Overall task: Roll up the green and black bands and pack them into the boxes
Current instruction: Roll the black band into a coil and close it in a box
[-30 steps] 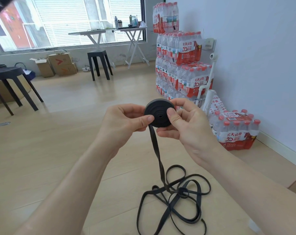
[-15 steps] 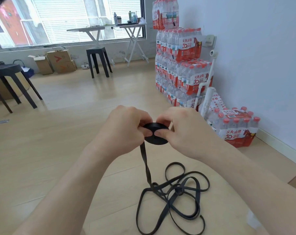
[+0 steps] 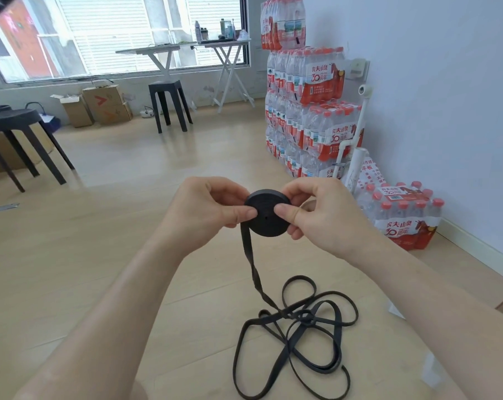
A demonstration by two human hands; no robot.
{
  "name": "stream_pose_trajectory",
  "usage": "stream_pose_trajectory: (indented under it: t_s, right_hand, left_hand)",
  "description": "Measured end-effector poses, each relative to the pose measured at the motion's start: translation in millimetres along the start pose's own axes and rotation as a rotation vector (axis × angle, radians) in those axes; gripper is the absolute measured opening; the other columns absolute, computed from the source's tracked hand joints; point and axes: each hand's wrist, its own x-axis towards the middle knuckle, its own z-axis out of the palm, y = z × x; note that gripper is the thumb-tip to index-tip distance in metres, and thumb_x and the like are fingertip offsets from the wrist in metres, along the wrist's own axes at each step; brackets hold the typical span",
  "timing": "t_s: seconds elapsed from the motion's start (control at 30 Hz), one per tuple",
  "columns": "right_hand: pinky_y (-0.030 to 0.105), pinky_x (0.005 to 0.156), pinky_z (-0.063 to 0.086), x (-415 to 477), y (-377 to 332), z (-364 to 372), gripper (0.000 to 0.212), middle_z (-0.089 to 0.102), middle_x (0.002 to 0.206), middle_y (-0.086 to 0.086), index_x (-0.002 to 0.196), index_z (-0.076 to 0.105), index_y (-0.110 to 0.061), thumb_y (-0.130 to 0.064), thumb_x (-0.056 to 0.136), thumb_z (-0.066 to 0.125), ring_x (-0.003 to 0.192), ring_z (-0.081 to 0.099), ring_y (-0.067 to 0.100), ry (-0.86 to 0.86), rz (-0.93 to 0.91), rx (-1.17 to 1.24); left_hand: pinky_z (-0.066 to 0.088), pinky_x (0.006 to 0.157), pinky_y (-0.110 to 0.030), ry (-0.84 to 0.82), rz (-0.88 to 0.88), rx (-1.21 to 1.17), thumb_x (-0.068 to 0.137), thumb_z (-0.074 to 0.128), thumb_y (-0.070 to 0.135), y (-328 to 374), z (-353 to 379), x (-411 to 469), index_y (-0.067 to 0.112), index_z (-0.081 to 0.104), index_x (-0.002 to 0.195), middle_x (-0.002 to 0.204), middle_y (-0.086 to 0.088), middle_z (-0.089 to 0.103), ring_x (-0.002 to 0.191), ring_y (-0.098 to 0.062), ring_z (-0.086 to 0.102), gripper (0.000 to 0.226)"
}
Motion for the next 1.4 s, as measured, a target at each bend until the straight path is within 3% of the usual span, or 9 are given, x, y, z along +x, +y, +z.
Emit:
stream_pose_trajectory:
  t_s: [0.13,0.3,0.47,0.7,0.77,0.9,1.0,1.27,1.4]
  right_hand:
    - [0.029,0.053,0.055,-1,-1,-1,0.011,0.061,0.068,0.000,0.084,0.063,-0.020,-0.009,0.087,0.067,0.051,0.065,0.017,0.013,0.083,0.156]
    - [0.030,0.055,0.058,-2,0,-3,0.008,0.059,0.074,0.003,0.089,0.063,-0.013,-0.006,0.090,0.063,0.052,0.064,0.017,0.024,0.143,0.323]
    - [0.030,0.058,0.058,-2,1,0,0.005,0.062,0.074,0.003,0.094,0.063,-0.010,-0.006,0.090,0.062,0.054,0.065,0.017,0.034,0.163,0.370]
    - [0.025,0.055,0.055,-4,2,7,0.004,0.061,0.085,0.017,0.096,0.059,-0.004,-0.005,0.092,0.059,0.057,0.064,0.020,0.006,0.267,0.604]
    - [0.028,0.057,0.056,-4,1,3,0.004,0.063,0.084,0.012,0.094,0.060,-0.010,-0.008,0.091,0.062,0.061,0.066,0.021,-0.074,0.271,0.492]
    - [0.035,0.064,0.055,0,1,-9,0.022,0.065,0.085,-0.008,0.098,0.065,-0.034,-0.033,0.079,0.074,0.067,0.065,0.010,-0.053,0.067,-0.107]
    - [0.028,0.069,0.048,-4,-4,-2,0.017,0.066,0.083,-0.013,0.095,0.070,-0.030,-0.033,0.079,0.074,0.069,0.058,0.001,-0.058,-0.086,-0.285]
    - [0.039,0.069,0.053,-2,-2,-5,0.005,0.065,0.077,-0.009,0.082,0.069,-0.024,-0.023,0.080,0.073,0.066,0.062,0.007,-0.021,-0.077,-0.246]
    - [0.045,0.066,0.057,-1,-1,-6,0.010,0.065,0.077,-0.006,0.079,0.066,-0.025,-0.018,0.082,0.073,0.056,0.067,0.016,-0.006,-0.007,-0.127]
  left_hand:
    - [0.051,0.060,-0.025,0.074,-0.003,-0.222,0.064,0.081,0.011,0,6,1,0.012,0.063,0.077,0.062,-0.002,0.068,0.063,-0.020,0.059,0.022]
    - [0.050,0.075,-0.037,0.080,0.021,-0.362,0.061,0.077,0.019,0,13,-1,0.015,0.063,0.071,0.069,-0.008,0.067,0.070,-0.023,0.059,0.018]
    - [0.051,0.061,-0.024,0.060,0.041,-0.215,0.078,0.074,0.010,-1,10,1,0.013,0.058,0.078,0.063,0.004,0.067,0.058,-0.011,0.057,0.016]
    - [0.050,0.061,-0.026,0.033,0.069,-0.173,0.077,0.073,-0.002,2,6,-3,0.018,0.059,0.085,0.073,-0.005,0.074,0.059,-0.016,0.057,0.025]
    - [0.050,0.060,-0.028,0.042,0.087,-0.119,0.077,0.072,-0.005,2,3,-3,0.017,0.061,0.082,0.070,-0.004,0.073,0.058,-0.016,0.056,0.025]
    - [0.051,0.063,-0.026,-0.012,0.153,0.159,0.075,0.071,-0.006,6,4,-7,0.022,0.064,0.078,0.068,0.004,0.072,0.058,-0.015,0.062,0.029]
    - [0.052,0.064,-0.026,-0.033,0.198,0.304,0.074,0.074,-0.002,8,9,-8,0.031,0.062,0.076,0.070,0.020,0.068,0.060,-0.010,0.060,0.035]
    - [0.046,0.057,-0.024,0.072,0.217,0.267,0.068,0.082,0.009,4,13,-4,0.022,0.061,0.068,0.061,0.008,0.063,0.052,-0.005,0.050,0.025]
    - [0.042,0.053,-0.012,0.039,0.201,0.266,0.070,0.080,0.006,3,9,-3,0.023,0.062,0.072,0.056,0.018,0.060,0.049,-0.001,0.050,0.025]
